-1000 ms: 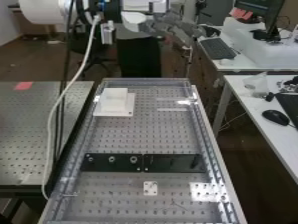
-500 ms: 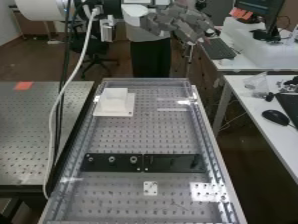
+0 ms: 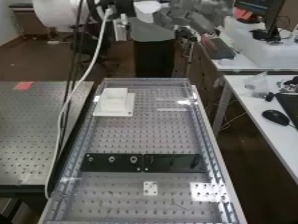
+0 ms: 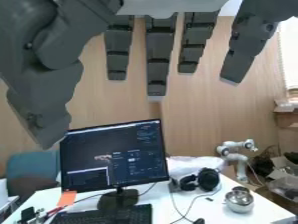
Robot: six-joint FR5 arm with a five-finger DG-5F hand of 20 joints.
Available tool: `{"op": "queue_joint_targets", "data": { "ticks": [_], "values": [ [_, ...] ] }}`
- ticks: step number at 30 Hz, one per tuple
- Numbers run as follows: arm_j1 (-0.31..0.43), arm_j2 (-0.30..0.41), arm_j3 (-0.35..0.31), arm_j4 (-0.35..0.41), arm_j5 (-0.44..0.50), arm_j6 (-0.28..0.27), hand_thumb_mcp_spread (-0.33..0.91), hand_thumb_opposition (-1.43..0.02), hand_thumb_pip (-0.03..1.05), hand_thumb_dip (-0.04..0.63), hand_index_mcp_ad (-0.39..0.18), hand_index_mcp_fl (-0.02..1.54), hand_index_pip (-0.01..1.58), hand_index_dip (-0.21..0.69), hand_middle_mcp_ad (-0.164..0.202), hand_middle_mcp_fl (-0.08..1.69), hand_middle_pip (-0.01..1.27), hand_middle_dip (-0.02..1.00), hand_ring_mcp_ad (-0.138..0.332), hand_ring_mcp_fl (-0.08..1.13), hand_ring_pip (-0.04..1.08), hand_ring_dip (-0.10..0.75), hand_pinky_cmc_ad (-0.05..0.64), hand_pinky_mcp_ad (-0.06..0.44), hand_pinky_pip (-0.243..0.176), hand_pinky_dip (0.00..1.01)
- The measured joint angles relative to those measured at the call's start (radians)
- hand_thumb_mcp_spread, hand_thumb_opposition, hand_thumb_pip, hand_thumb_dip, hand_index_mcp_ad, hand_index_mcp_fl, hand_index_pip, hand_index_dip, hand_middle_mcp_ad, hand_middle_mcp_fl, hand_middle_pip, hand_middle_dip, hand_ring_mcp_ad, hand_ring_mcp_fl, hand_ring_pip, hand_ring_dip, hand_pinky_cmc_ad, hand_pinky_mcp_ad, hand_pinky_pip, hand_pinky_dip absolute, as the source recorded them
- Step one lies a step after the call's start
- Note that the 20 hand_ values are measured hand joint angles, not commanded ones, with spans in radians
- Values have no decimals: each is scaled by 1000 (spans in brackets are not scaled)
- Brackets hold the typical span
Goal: Grab the chopstick and place it in the clear container
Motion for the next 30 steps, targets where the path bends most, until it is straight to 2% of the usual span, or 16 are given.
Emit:
{"op": "queue_joint_targets", "data": {
  "ticks": [4,7,21,23,30],
  "values": [
    [-3,-14,18,-17,-4,9,223,-744,644,157,-182,318,87,75,37,436,108,405,84,94,110,271,398,330,-124,543],
    [-5,-20,26,-22,-9,13,208,-744,621,157,-192,318,87,73,31,436,108,391,84,108,108,271,398,330,-105,529],
    [-14,-39,47,-24,-16,10,209,-744,635,161,-178,340,87,72,37,436,110,391,86,113,112,271,398,328,-108,527],
    [-14,-40,48,-24,-19,9,209,-744,632,161,-178,340,87,70,37,433,110,391,87,127,108,271,398,328,-91,531],
    [-8,-39,54,-23,-17,-1,209,-744,635,161,-178,340,87,54,37,433,110,384,87,127,108,271,398,328,-93,531]
  ]
}}
